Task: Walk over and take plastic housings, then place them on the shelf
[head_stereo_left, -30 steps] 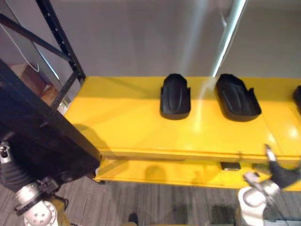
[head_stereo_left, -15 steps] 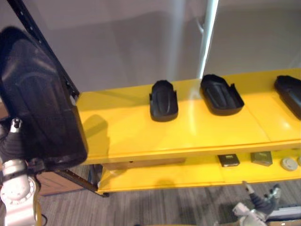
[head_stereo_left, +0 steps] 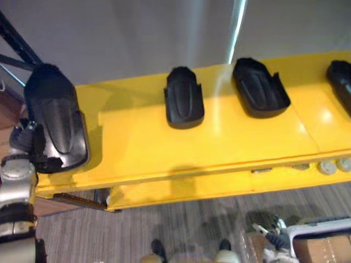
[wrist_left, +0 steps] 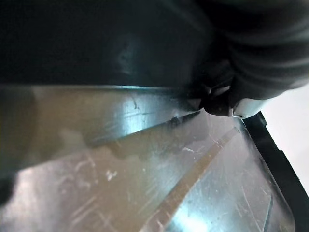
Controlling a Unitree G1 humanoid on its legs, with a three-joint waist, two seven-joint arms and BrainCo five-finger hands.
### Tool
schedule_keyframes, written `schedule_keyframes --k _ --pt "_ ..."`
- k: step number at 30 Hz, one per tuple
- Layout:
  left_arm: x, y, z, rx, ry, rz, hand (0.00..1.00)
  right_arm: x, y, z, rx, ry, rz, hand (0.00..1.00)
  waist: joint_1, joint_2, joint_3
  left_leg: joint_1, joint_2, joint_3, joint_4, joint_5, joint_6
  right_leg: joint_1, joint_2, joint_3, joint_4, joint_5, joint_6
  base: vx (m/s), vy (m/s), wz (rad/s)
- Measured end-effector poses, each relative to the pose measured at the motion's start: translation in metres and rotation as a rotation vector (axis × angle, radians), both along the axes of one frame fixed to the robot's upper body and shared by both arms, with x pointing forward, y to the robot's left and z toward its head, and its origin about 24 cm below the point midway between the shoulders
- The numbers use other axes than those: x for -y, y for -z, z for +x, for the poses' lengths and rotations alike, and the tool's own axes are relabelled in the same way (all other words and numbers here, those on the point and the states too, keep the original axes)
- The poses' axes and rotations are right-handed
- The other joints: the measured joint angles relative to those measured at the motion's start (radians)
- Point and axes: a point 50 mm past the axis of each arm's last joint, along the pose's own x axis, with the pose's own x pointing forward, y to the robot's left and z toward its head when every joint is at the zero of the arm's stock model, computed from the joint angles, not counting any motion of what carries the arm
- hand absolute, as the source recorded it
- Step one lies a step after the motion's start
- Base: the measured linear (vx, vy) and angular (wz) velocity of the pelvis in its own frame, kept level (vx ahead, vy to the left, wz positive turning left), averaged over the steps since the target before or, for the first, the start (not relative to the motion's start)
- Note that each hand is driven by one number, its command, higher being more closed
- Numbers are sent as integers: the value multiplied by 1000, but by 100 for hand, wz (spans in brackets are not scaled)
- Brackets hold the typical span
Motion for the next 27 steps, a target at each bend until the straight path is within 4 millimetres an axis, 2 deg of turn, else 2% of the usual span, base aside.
schedule_keyframes --k 4,6,8,15,18,22,27 --pt "5 -25 12 58 21 18 100 6 -9 18 41 -34 -17 0 -19 12 63 -38 15 0 49 -7 10 -44 1 28 45 -15 -17 -28 -11 -5" --pt "12 -34 20 65 38 27 100 10 -11 20 51 -30 -20 0 -20 12 78 -56 18 0 53 -7 10 -68 2 34 63 -22 -13 -60 -23 -6" --pt "17 -36 26 43 50 36 100 12 -13 22 61 -29 -26 0 -23 6 106 -57 21 1 62 -13 18 -90 1 52 99 -37 -15 -56 -5 -12" --pt "16 -34 27 -4 22 9 100 11 -17 29 82 -46 -32 0 -22 -3 137 -93 30 16 79 -13 19 -159 1 85 155 -49 -14 -66 2 -6" --pt "14 -39 30 -2 -3 -16 100 10 -18 31 85 -61 -32 0 -21 -14 159 -103 35 23 81 -13 19 -180 4 91 174 -50 -14 -93 4 -3" --pt "11 -50 34 31 -49 -32 100 10 -19 33 91 -65 -28 0 -19 -41 192 -127 35 28 84 -12 20 -217 3 110 189 -47 -8 -72 10 -4" --pt "8 -78 34 107 -86 -6 100 10 -19 33 98 -61 -15 0 -22 -53 205 -153 35 26 87 -9 21 -238 4 109 189 -38 -9 15 2 2"
